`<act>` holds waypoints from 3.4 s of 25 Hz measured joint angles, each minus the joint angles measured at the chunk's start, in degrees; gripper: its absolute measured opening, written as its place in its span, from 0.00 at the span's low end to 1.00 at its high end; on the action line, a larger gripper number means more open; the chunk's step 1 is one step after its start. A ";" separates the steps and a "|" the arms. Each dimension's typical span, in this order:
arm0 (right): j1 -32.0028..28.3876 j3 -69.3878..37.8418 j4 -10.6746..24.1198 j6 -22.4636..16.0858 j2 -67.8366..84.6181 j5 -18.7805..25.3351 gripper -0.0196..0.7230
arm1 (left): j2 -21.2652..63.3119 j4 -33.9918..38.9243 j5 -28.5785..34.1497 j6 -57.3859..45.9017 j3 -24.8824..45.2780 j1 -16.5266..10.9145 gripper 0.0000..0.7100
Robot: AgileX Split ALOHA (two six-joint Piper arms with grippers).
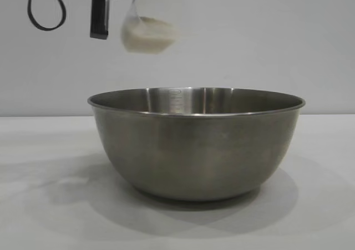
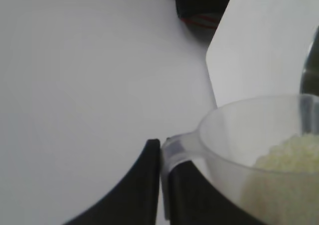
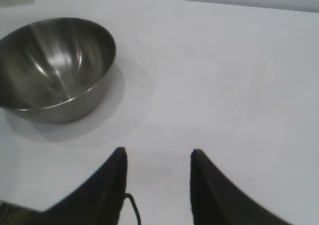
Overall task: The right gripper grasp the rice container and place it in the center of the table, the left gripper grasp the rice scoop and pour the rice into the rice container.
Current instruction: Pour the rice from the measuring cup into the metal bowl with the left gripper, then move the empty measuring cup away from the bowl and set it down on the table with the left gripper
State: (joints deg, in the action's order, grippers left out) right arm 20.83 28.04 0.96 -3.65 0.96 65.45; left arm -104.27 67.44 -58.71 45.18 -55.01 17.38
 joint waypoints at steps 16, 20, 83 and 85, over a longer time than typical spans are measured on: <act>0.00 0.00 0.00 0.00 0.00 0.00 0.37 | 0.89 -1.98 8.86 19.72 -0.12 5.78 0.00; 0.00 0.00 0.00 0.00 0.00 0.00 0.37 | 2.26 -1.62 9.26 22.68 -0.12 5.78 0.00; 0.00 0.00 0.00 0.00 0.00 0.00 0.37 | 2.48 -56.75 -4.86 -45.02 24.16 -8.43 0.00; 0.00 0.00 0.00 0.00 0.00 0.00 0.37 | 1.34 -57.59 -5.35 -45.02 27.24 -9.09 0.00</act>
State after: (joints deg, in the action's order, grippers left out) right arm 20.83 28.04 0.96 -3.65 0.96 65.45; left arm -102.93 9.86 -64.06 0.16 -27.77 8.28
